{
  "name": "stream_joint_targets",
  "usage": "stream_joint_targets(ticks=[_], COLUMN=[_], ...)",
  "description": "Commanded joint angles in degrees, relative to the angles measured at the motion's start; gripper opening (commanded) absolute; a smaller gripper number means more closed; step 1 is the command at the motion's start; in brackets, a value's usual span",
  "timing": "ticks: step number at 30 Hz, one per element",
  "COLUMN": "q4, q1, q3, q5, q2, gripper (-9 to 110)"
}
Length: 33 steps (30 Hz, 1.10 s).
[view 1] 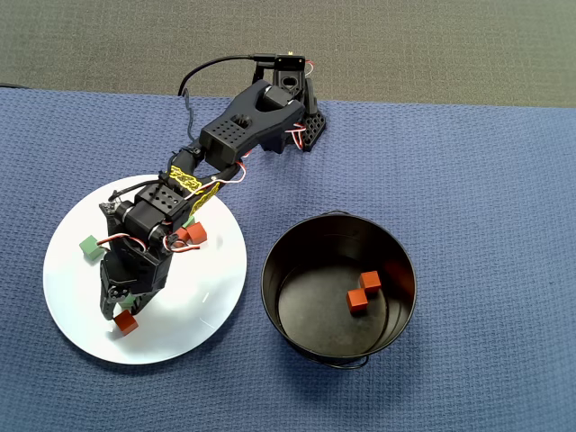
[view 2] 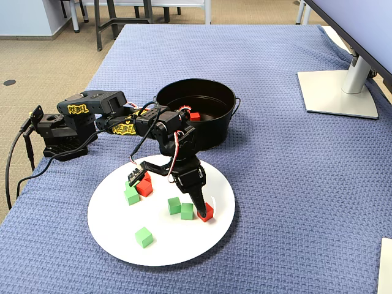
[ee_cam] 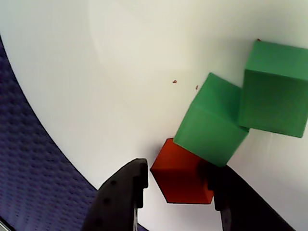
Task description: Pick up the red cubes from the white plate and place them in the black recipient
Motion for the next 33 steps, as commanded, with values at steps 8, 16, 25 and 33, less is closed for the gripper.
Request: stream_joint_targets(ticks=[8,16,25,33], q4=[-1.85,-0.26,1.93,7.03], q1=[0.88,1.05,0.62,0.09], q3=[-0.97,5.89,12.57,11.95], q5=[-2.20,-1.67,-1.67,-1.76], q2=[2.02,8.26,17.23,23.12], gripper=[0,0,0,0])
